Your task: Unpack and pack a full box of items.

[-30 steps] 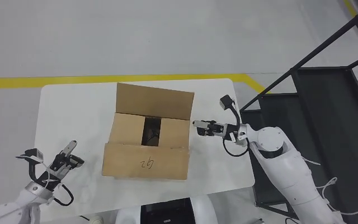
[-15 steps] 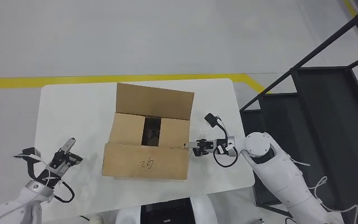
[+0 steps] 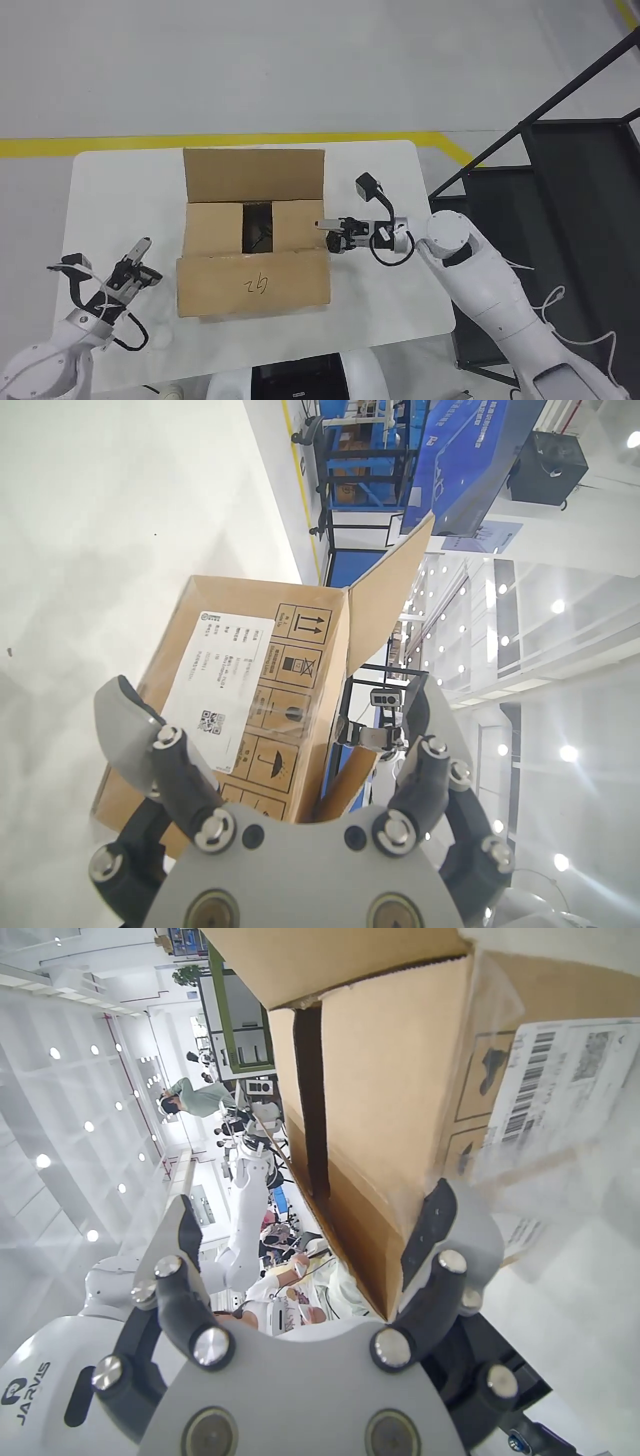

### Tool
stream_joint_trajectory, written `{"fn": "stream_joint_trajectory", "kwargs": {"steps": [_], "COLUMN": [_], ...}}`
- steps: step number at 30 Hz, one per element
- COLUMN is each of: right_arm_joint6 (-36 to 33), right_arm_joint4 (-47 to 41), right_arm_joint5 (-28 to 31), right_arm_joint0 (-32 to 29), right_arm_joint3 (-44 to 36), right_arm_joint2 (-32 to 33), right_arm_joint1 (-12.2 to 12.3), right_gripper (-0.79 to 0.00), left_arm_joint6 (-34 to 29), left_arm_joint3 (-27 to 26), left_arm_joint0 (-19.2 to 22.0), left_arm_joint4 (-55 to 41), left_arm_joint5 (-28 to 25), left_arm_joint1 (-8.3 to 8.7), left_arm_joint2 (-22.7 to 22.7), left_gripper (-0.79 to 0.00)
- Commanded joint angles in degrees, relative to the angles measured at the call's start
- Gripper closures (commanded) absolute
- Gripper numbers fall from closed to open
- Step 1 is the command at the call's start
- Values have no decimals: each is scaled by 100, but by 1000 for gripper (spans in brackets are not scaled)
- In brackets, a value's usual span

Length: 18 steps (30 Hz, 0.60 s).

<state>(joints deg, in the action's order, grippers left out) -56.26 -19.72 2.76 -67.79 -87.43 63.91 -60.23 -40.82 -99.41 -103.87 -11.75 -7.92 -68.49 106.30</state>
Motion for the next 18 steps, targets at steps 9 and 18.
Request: {"fn": "stream_joint_trajectory", "kwargs": {"steps": [9, 18], "right_arm_joint6": [124, 208], "right_arm_joint4": [-215, 809], "right_arm_joint5": [198, 73], "right_arm_joint0": [541, -40], "right_arm_joint3": [307, -78], "right_arm_joint2": [-229, 381], "right_arm_joint1": [-127, 94], "right_gripper": [-785, -785], "left_arm_joint6": [300, 475], "left_arm_joint3": [94, 64], "left_arm_joint0": [198, -1], "left_arm_joint4": [-232, -319], "left_arm_joint5": [-137, -278], "left_arm_joint1": [-10, 7], "left_arm_joint2": [-181, 39], "left_gripper": [-785, -785]}}
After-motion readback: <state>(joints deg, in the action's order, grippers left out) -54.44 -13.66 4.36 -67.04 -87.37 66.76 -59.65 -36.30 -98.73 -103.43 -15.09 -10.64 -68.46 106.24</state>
